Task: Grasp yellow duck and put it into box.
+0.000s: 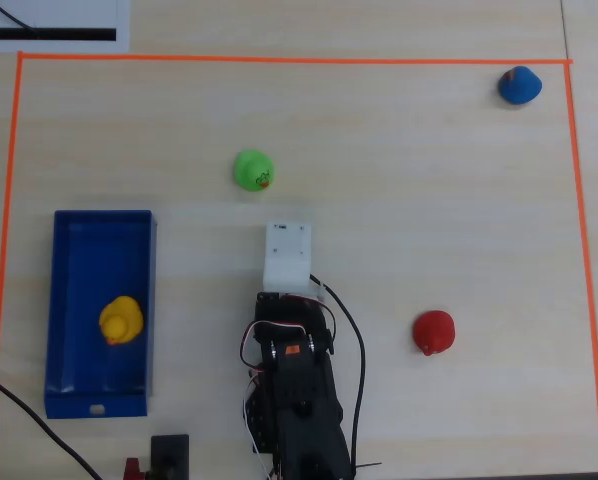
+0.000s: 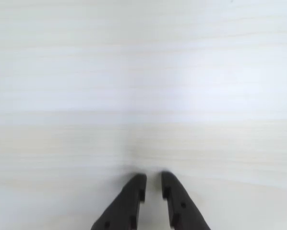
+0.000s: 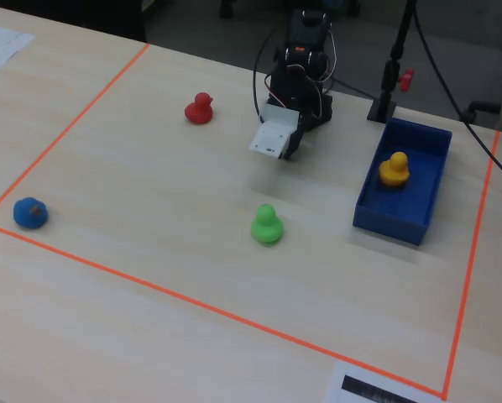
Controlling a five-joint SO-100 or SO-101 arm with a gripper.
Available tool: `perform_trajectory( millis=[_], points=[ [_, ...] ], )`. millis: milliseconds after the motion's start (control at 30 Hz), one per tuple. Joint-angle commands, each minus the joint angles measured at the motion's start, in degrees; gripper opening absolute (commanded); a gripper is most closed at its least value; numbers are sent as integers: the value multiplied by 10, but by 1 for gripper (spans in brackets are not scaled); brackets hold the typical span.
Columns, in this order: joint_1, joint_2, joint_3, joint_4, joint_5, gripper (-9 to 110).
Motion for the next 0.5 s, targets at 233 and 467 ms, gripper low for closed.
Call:
perform_trajectory(
  millis=[233, 467],
  points=[
    [3, 24, -2, 24, 5, 1],
    [3, 24, -2, 25, 5, 2]
  ],
)
